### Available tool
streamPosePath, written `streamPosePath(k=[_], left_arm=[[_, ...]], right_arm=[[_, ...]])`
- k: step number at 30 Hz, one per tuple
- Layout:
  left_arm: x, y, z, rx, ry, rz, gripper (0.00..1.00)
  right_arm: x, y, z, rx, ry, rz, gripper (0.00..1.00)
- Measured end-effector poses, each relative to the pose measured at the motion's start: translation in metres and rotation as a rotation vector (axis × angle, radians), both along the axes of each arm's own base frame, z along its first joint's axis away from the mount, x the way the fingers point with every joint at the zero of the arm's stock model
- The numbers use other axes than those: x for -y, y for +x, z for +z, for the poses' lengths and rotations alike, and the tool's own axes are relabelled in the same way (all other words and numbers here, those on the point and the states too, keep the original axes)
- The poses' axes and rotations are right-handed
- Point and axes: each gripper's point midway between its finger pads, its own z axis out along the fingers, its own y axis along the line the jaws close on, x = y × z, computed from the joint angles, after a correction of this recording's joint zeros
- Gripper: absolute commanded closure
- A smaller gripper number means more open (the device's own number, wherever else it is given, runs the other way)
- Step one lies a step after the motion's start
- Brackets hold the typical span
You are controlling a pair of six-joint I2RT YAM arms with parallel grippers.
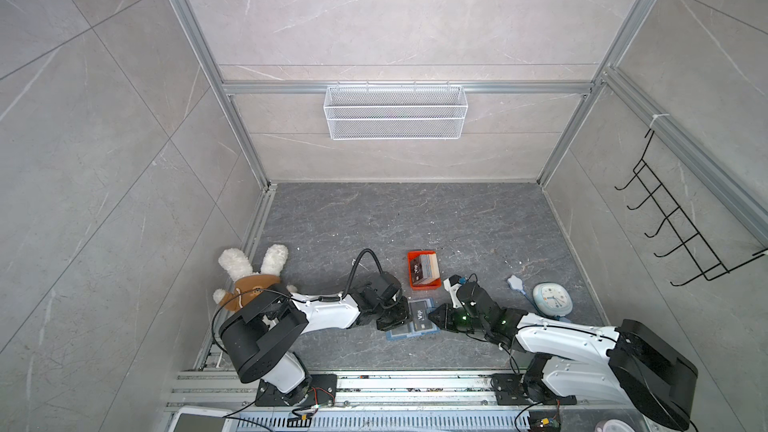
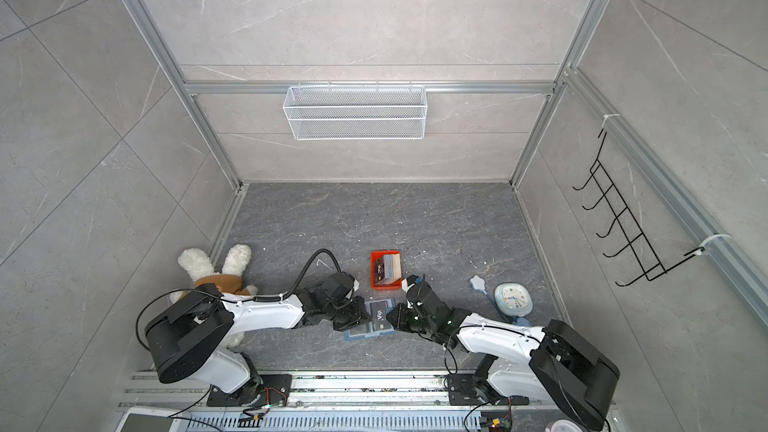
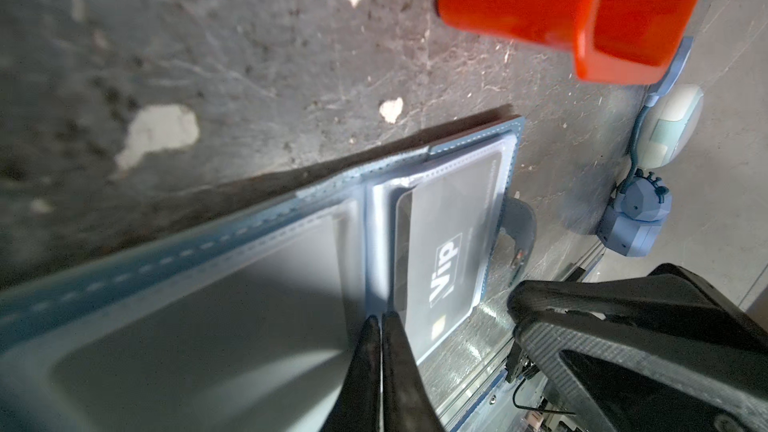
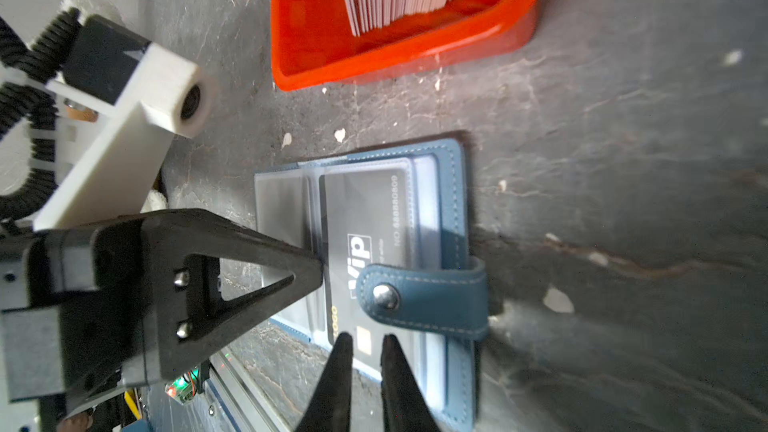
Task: Put the credit cards into the card holder
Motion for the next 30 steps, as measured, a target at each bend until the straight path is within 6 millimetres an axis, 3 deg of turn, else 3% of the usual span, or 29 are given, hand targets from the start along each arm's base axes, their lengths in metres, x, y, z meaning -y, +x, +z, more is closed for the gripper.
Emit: streamPosePath(k=[7,30], left_arm=[[-0.0004,-0.0004,-0.0031,-0.005,0.006,0.0,0.92],[0.0074,0.0032,-0.0052,-0.012,0.0,-0.007,0.92]], right_arm=[[-0.0007,-0.0014,-0.0031,-0.01,-0.002,0.006,0.75],[0.0045,-0.005,-0.0099,-0.025,-0.025,0.004,0.76]])
